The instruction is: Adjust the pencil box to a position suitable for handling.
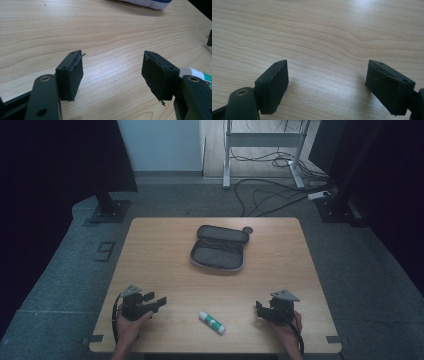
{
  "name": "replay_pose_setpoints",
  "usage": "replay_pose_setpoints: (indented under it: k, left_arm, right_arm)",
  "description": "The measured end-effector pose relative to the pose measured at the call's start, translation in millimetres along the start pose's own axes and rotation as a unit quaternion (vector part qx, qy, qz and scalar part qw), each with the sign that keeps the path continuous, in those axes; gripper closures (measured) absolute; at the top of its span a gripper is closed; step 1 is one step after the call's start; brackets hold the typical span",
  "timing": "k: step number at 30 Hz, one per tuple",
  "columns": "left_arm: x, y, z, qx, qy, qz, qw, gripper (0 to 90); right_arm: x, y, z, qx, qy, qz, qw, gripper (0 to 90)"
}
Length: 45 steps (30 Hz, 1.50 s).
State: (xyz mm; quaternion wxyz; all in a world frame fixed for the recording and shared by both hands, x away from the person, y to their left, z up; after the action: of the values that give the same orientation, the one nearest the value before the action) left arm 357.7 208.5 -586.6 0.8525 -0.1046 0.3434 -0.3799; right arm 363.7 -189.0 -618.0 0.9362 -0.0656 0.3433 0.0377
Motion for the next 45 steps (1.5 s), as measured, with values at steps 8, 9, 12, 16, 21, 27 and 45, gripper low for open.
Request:
replay_pose_setpoints:
  k: [8, 9, 12, 16, 21, 27, 45]
  left_arm:
    - [0.7, -1.5, 3.2, 0.005, -0.004, 0.002, 1.0000, 33.6]
    - [1.1, -1.8, 3.9, 0.005, -0.004, 0.002, 1.0000, 33.5]
    - [3.1, -3.5, 6.0, 0.006, -0.004, 0.002, 1.0000, 33.3]
    - [6.8, -7.3, 11.7, -0.005, -0.008, -0.008, 0.9999, 33.0]
    - [11.8, -13.0, 24.0, -0.011, -0.018, -0.018, 0.9996, 34.1]
    - [21.1, -16.6, 35.7, -0.006, -0.017, -0.022, 0.9996, 33.7]
    - [44.7, -22.1, 61.5, 0.011, -0.001, -0.013, 0.9999, 35.8]
  right_arm:
    - [-3.0, 6.1, 7.4, 0.001, -0.013, 0.012, 0.9998, 18.7]
    - [-3.7, 6.7, 9.1, 0.001, -0.014, 0.014, 0.9998, 18.7]
    - [-5.0, 8.0, 13.4, 0.001, -0.019, 0.018, 0.9997, 19.3]
    - [-4.9, 11.3, 19.7, -0.001, -0.025, 0.026, 0.9994, 20.9]
    - [-3.9, 13.6, 27.9, -0.002, -0.033, 0.034, 0.9989, 22.9]
    - [-5.0, 15.7, 42.6, 0.003, -0.040, 0.046, 0.9981, 24.0]
    - [2.3, 20.0, 68.5, 0.003, -0.039, 0.065, 0.9971, 27.5]
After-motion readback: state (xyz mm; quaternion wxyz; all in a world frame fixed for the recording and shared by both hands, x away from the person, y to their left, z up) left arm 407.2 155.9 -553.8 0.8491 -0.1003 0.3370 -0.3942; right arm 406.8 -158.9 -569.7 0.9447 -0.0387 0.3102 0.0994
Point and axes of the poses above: each handheld gripper's, and its own axes: x roughly forward along the jaws, z roughly out of its top, y roughly to its left, the point moved 10 cm from there along x, roughly forward along the jaws, and after that the axes turned 12 degrees about -z, right-handed, at the moved point
